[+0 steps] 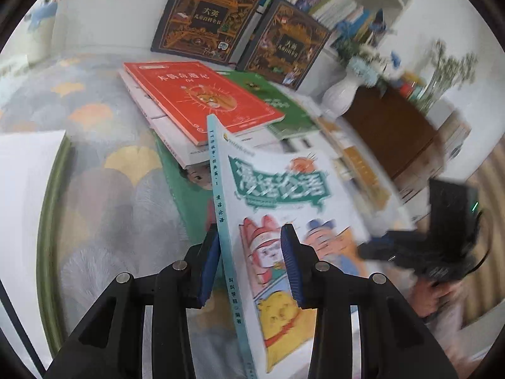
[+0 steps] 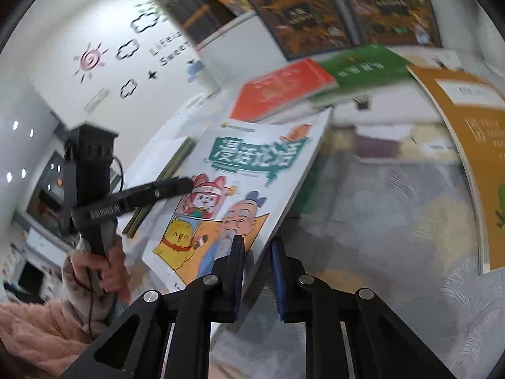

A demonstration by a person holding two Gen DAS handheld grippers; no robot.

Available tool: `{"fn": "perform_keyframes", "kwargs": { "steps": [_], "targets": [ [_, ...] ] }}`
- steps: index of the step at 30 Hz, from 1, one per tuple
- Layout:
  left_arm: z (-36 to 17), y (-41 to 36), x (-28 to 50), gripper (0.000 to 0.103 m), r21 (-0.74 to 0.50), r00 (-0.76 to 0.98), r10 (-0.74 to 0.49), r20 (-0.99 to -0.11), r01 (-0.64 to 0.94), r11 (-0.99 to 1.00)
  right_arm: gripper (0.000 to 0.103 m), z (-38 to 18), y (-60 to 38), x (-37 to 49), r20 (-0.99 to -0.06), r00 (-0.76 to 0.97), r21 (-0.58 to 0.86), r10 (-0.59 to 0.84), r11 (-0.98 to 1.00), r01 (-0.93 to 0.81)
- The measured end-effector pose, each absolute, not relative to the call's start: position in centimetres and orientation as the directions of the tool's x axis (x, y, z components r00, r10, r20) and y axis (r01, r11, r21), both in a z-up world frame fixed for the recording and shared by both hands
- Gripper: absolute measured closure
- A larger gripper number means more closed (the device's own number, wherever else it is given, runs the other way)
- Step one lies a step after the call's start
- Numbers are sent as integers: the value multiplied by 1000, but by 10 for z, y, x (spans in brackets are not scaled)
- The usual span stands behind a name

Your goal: Organize books

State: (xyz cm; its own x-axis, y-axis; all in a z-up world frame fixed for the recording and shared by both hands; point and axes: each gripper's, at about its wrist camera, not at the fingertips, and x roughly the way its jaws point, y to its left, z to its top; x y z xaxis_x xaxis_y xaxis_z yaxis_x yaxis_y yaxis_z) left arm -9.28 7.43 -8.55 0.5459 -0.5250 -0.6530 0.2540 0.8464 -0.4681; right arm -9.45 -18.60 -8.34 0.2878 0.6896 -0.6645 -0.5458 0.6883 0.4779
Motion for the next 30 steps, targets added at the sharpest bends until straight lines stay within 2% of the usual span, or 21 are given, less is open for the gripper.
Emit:
{"fn": "perform_keyframes", "kwargs": {
  "steps": [5, 11, 13, 20, 26, 30],
  "targets": [
    [-75, 85, -109, 68, -432, 552, -498, -669, 256, 865, 87, -78, -164, -108, -659, 281, 467, 697, 673, -574],
    [-57, 116, -121, 68, -452, 564, -509, -651, 251, 856, 87, -67, -137, -112, -644, 269, 473, 716, 650, -595],
    [-49, 131, -127, 65, -441, 588, -495, -639, 247, 863, 87, -60, -122, -115, -642, 257, 466, 723, 633, -618],
    [-35, 190, -138, 65, -433, 675, -437, -595, 190, 881, 87, -39, -60, -119, -618, 235, 429, 751, 572, -700],
    [-41, 254, -140, 65, -470, 769, -368, -522, 101, 877, 87, -35, -5, -111, -570, 209, 469, 795, 524, -711],
    [-48, 279, -137, 65, -473, 795, -324, -513, 53, 879, 87, -46, 42, -111, -607, 184, 439, 773, 519, -734]
  ]
}}
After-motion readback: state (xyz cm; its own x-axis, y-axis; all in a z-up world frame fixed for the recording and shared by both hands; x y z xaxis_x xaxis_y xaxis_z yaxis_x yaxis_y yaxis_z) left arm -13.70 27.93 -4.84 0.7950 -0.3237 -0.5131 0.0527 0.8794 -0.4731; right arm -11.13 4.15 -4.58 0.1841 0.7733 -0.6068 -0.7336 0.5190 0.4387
